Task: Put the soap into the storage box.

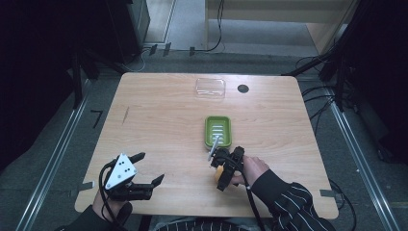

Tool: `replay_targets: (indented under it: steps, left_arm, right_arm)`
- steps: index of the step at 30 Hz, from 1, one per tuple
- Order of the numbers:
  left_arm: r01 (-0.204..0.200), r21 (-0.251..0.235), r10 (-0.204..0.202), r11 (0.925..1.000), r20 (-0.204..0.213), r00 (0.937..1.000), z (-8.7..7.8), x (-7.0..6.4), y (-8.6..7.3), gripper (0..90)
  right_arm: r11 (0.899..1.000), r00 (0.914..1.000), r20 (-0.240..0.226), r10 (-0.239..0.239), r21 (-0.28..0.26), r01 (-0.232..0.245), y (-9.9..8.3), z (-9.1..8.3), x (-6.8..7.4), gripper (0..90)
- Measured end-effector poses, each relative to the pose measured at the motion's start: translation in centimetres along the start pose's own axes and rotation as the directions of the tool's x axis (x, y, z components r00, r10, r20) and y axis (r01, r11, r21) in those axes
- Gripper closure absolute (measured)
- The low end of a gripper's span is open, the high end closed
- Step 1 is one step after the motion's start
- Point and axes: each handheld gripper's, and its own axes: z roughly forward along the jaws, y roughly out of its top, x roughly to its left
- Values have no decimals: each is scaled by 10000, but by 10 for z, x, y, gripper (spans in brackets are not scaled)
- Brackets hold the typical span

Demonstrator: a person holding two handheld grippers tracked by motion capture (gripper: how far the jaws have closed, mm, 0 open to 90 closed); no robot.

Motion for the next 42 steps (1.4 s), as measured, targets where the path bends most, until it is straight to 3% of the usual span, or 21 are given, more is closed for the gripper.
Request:
replay_targets:
  steps: [14,19,25,36,42]
  left_arm:
    - [10,-9,-10,10000,-3,10000,0,0,0,136]
    - [21,-7,-21,10000,11,10000,0,0,0,136]
    - [56,-23,-56,10000,4,10000,0,0,0,136]
    - [39,-36,-39,10000,-11,10000,0,0,0,136]
    - [30,-40,-30,10000,-23,10000,-1,0,0,136]
  right_arm:
    - [9994,9999,-101,-18,332,21,10,9,1,3]
    - [9994,9999,-142,-5,359,10,10,12,1,137]
    - [9991,9998,-175,-55,409,62,10,12,3,201]
    - [9993,9999,-97,-109,357,112,10,11,5,265]
    - [9994,10000,-15,82,323,-82,10,11,6,272]
